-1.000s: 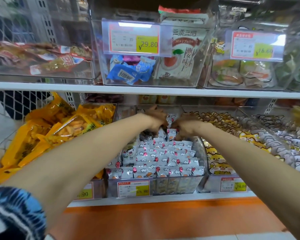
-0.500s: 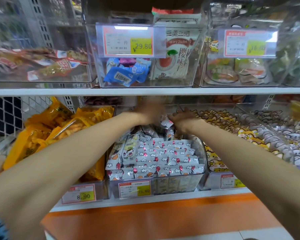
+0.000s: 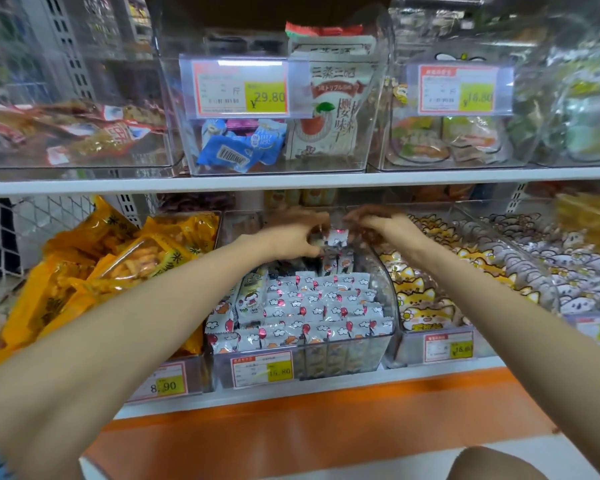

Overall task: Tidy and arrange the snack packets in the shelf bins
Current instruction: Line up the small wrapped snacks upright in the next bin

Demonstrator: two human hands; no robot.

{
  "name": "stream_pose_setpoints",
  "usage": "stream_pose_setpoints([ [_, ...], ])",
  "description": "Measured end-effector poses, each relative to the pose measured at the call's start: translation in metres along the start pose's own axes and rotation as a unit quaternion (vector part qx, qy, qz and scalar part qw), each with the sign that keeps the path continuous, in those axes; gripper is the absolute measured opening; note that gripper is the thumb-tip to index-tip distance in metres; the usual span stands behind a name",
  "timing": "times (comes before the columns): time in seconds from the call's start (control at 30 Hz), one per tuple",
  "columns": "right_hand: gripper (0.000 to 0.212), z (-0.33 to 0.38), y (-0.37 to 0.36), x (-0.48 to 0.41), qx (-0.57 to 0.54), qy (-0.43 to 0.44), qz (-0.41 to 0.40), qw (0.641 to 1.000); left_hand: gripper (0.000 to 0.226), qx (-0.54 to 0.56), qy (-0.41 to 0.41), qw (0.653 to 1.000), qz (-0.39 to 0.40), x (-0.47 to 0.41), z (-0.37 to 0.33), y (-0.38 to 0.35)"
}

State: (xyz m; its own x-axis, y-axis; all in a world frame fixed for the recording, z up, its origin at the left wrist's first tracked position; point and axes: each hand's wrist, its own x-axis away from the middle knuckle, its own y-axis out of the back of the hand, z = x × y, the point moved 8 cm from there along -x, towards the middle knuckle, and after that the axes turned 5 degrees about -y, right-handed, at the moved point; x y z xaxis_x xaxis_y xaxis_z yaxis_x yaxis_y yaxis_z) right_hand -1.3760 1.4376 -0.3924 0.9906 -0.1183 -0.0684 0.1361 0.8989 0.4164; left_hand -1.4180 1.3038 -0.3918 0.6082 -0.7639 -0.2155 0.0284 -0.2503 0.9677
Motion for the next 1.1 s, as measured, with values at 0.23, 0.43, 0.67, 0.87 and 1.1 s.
stream_pose_setpoints([
  [0.23,0.035,-0.003,-0.007,0.006,0.113,0.029,-0.02,0.993,0.057,-0.002,-0.035,0.999,-0.038,-0.005,-0.024,0.003],
  [0.43,0.046,0.005,0.014,0.007,0.231,0.063,-0.051,0.97,0.056,0.04,0.06,0.997,-0.003,0.008,0.007,0.018],
  [0.67,0.044,0.005,-0.002,0.001,0.453,0.011,0.027,0.891,0.042,0.085,0.089,0.982,0.142,0.068,0.041,0.018],
  [0.87,0.05,0.0,-0.032,-0.011,0.532,0.017,0.098,0.841,0.06,0.04,0.058,0.968,0.24,0.081,0.037,0.014],
  [1.1,0.035,-0.014,-0.04,-0.021,0.566,-0.021,0.159,0.809,0.081,-0.026,0.059,0.957,0.282,0.078,0.031,0.006],
])
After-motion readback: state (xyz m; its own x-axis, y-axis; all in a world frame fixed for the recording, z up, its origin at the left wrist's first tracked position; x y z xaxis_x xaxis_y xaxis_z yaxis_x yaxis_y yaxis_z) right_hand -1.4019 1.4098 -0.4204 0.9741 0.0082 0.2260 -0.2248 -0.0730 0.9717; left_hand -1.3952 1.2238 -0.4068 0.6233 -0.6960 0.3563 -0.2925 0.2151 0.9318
